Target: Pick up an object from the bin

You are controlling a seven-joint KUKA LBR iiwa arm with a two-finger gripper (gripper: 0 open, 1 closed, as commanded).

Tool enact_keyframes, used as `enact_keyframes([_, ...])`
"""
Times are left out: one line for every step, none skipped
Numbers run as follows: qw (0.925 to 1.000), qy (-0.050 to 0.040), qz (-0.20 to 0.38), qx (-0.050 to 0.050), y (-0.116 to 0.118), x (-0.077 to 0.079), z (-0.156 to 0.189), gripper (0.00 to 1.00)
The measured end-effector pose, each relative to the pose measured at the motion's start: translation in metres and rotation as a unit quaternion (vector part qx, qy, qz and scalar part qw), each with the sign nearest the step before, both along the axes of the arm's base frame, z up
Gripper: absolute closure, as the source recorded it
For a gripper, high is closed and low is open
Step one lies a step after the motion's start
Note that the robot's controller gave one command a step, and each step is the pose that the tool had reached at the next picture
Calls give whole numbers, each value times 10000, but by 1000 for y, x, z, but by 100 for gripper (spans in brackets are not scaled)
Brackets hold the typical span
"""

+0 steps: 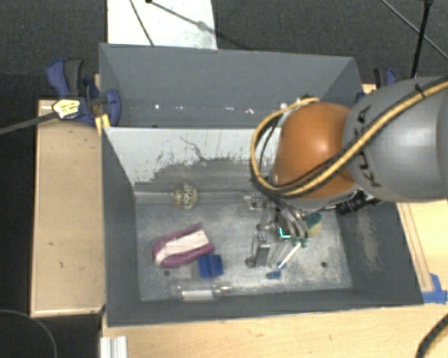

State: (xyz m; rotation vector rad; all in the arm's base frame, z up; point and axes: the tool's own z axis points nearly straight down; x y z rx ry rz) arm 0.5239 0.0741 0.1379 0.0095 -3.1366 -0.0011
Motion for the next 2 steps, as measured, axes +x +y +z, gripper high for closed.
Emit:
enact_keyframes([9959, -19, -902, 2, 77, -31, -60, 0])
enact_keyframes([9836, -75, -1801, 18, 140, -35, -66, 0])
